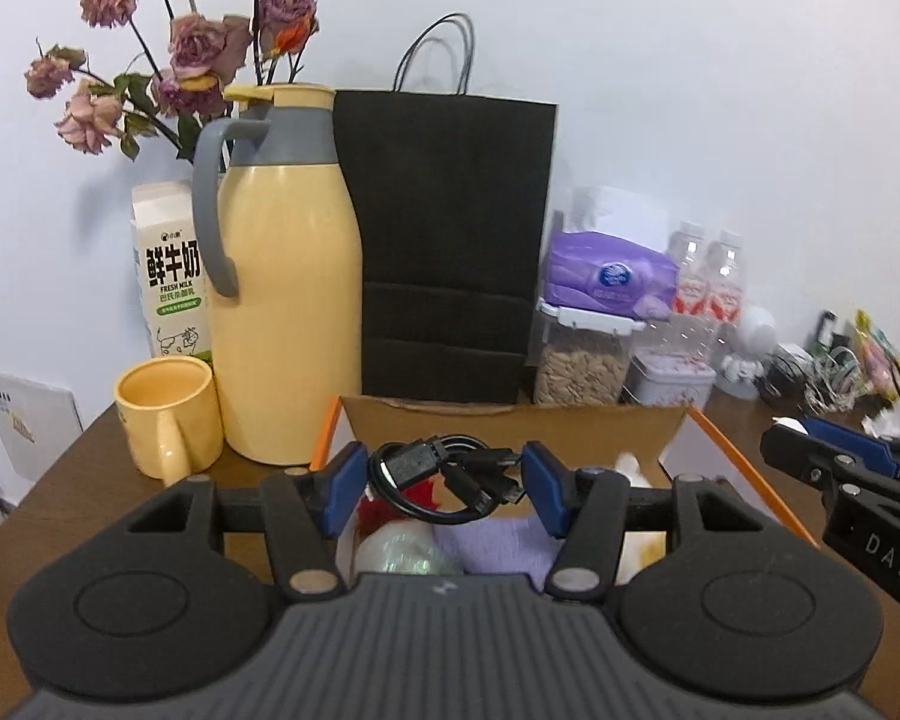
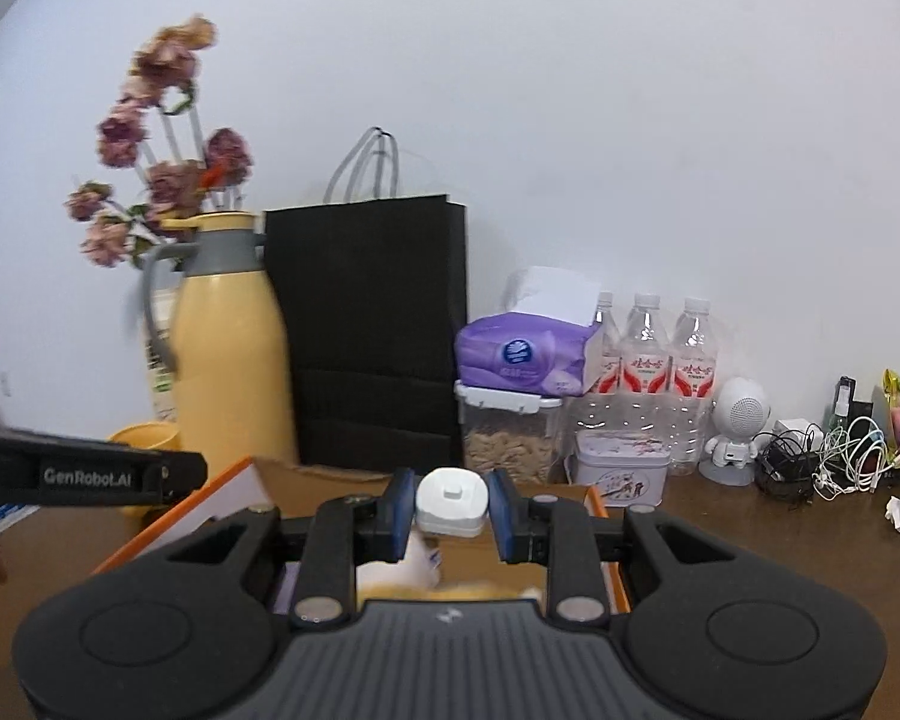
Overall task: Organize objects
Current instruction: 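Carry the cable and white cap into the box and open both grippers, then move both tools back out of the box toward the table items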
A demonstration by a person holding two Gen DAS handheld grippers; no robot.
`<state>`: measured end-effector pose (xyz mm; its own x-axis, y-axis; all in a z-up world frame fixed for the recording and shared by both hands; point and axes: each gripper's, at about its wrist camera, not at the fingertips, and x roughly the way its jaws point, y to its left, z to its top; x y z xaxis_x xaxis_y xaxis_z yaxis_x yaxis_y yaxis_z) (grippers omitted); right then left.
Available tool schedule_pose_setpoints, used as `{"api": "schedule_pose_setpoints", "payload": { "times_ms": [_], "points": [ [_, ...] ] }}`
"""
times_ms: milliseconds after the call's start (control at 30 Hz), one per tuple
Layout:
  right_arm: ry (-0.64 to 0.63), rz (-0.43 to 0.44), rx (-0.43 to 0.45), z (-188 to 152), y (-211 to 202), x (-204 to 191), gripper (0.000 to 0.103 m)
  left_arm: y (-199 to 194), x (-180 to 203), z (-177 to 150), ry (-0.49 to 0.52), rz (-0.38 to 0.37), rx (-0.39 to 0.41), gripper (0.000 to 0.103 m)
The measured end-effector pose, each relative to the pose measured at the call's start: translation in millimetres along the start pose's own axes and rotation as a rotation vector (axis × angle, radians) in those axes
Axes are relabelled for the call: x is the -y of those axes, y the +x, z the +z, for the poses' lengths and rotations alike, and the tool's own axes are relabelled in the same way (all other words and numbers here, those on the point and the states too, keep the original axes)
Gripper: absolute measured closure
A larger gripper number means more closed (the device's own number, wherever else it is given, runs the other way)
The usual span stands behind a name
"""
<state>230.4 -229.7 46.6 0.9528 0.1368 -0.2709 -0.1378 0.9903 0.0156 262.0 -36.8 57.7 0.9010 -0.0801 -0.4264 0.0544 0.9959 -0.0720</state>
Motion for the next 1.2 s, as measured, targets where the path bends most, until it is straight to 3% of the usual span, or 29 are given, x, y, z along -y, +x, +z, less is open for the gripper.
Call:
{"api": "schedule_pose_setpoints", "payload": {
  "times_ms": [333,567,633,700,767,900,1200],
  "points": [
    [0.049,-0.019,-0.1,-8,65,21,0.078,70,-9,1,-0.057,0.092,-0.09,0.045],
    [0.063,0.007,-0.163,-25,78,25,0.077,79,-9,-7,-0.027,0.117,-0.115,0.041],
    [0.067,0.005,-0.16,-25,76,25,0.071,77,-7,-8,-0.018,0.125,-0.105,0.026],
    [0.073,-0.003,-0.146,-24,73,26,0.046,72,-4,-8,-0.008,0.136,-0.078,0.01],
    [0.071,-0.011,-0.129,-22,70,26,0.031,67,-2,-8,0.005,0.145,-0.053,0.0],
    [0.082,0.0,-0.111,-20,64,27,0.001,61,1,-7,0.01,0.134,-0.033,0.0],
    [0.094,-0.008,-0.117,-18,59,27,0.0,51,-1,-5,-0.016,0.132,-0.009,0.0]
  ]
}}
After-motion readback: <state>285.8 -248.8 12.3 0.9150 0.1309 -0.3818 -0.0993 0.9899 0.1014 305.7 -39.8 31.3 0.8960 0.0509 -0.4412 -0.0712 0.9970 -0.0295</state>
